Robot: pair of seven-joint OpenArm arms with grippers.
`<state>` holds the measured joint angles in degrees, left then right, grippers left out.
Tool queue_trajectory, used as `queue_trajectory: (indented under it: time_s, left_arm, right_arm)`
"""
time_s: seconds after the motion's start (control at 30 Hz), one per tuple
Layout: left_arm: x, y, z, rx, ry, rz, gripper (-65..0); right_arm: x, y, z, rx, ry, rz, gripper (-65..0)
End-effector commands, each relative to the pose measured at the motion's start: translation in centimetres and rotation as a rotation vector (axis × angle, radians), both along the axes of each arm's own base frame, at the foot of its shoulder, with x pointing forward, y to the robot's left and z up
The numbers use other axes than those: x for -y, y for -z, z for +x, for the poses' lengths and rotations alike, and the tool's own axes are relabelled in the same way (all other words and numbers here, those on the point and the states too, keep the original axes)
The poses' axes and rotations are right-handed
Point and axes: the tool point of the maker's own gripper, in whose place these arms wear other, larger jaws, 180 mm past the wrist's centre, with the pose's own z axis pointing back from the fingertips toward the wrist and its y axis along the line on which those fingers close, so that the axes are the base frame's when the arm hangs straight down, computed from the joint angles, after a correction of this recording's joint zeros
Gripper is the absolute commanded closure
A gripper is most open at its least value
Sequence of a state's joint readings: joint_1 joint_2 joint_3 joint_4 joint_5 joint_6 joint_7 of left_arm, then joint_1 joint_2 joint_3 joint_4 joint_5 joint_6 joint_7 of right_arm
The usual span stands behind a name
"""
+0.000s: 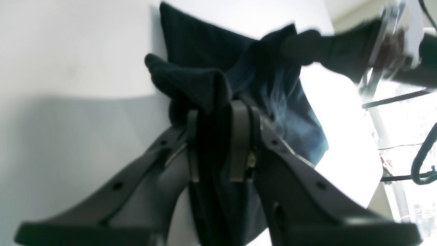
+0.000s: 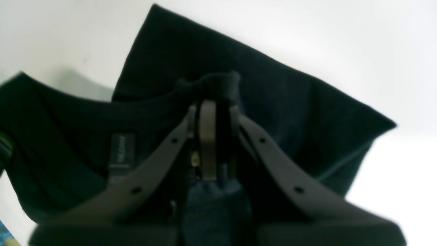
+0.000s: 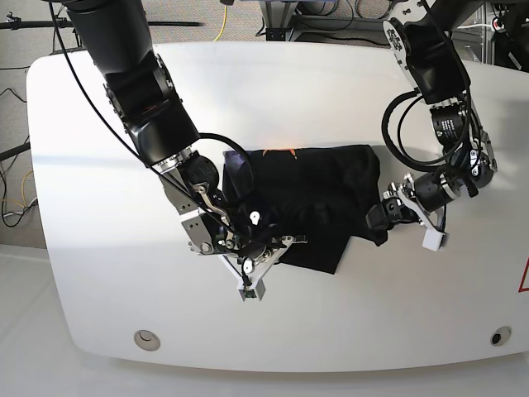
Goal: Fold the T-shirt properly
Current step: 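Pull the shirt edges apart with both grippers to square the bundle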
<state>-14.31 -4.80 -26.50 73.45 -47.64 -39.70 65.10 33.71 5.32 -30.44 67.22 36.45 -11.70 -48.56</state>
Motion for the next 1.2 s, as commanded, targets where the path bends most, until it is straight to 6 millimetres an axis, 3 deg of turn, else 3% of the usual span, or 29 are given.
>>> queue_trajectory:
  time_s: [0.0, 0.3, 0.67, 1.17]
  left_arm:
    - [-0.1, -2.5, 1.4, 0.077, -0.004, -0.012, -9.6]
    - [0.3, -3.0, 1.8, 0.091, 0.005, -0.015, -9.7]
    - [1.2, -4.0, 2.6, 0.116, 0.036, -0.006, -9.7]
    - [3.1, -5.3, 3.7, 0.157, 0.084, 0.003, -9.7]
  right_arm:
    - [-0.3, -2.4, 1.0, 0.062, 0.011, 0.03, -3.4]
    - [2.2, -3.4, 0.7, 0.082, 0.109, 0.087, -3.4]
    - [6.6, -5.2, 0.1, 0.094, 0.211, 0.145, -3.4]
    - [8.6, -5.5, 0.2, 0.087, 0.239, 0.137, -3.4]
